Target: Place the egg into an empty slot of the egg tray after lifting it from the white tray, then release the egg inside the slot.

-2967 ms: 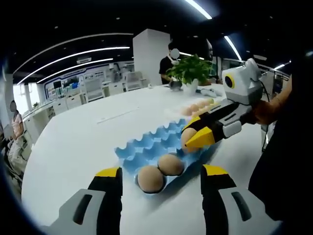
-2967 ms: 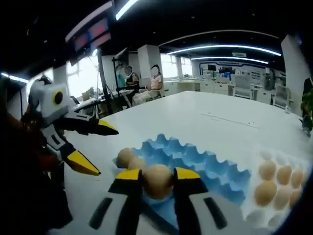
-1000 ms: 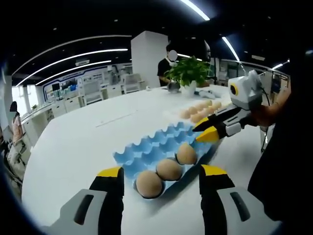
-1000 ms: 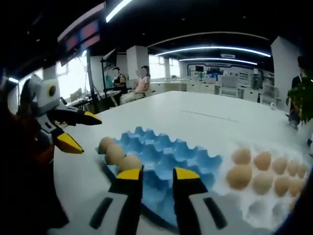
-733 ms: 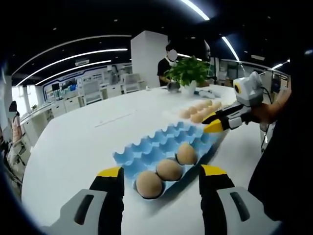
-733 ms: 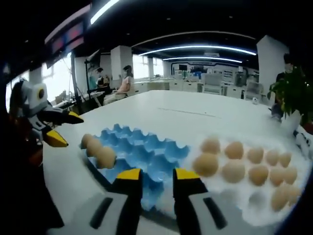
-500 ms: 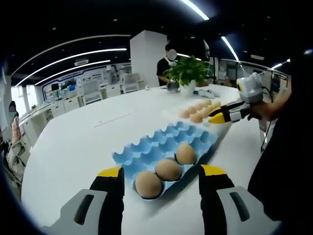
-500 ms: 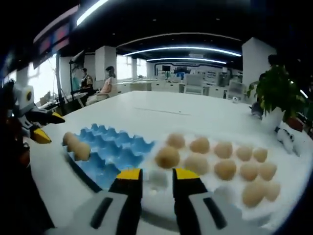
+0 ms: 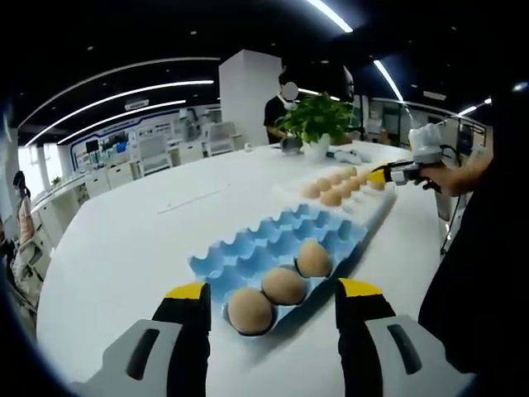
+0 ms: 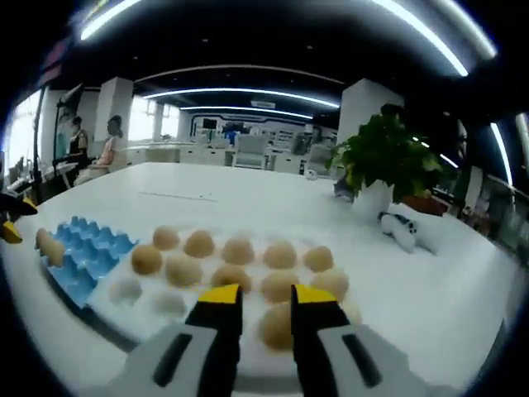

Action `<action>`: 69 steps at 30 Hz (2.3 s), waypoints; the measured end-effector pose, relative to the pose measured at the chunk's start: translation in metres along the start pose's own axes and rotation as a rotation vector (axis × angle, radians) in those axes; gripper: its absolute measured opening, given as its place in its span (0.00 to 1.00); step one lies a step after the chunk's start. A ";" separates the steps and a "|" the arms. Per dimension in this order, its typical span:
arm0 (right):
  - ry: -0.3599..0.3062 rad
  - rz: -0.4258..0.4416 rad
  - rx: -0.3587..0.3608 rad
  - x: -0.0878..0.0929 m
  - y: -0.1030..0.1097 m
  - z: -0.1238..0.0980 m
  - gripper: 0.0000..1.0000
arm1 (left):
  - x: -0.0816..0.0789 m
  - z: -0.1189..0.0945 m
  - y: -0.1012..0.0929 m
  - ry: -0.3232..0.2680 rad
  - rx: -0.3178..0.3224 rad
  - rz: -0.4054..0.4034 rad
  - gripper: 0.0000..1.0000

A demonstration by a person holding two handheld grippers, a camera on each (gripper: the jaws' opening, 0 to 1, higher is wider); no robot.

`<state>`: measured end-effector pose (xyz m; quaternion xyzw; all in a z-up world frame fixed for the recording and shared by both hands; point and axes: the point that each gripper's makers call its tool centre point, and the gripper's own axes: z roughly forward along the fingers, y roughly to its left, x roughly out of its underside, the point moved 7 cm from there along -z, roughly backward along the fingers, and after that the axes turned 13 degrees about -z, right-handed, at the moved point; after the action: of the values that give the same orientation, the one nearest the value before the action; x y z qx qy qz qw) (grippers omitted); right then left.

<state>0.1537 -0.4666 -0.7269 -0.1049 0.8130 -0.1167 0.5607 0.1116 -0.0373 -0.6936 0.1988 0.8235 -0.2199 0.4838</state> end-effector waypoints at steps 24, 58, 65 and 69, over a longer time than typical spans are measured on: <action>0.072 0.097 -0.036 0.021 0.001 0.010 0.26 | 0.002 -0.002 0.003 -0.006 -0.005 -0.004 0.60; -0.083 0.077 -0.213 -0.041 0.067 -0.010 0.27 | 0.009 0.002 0.012 -0.012 -0.015 -0.024 0.59; -0.108 0.074 -0.322 -0.053 0.099 -0.012 0.27 | 0.006 0.002 0.009 -0.011 -0.016 -0.022 0.59; -0.138 0.067 -0.400 -0.066 0.121 -0.017 0.27 | 0.007 0.002 0.009 -0.005 -0.017 -0.023 0.59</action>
<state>0.1560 -0.3309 -0.6997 -0.1947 0.7826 0.0733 0.5867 0.1148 -0.0298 -0.7023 0.1845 0.8263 -0.2192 0.4849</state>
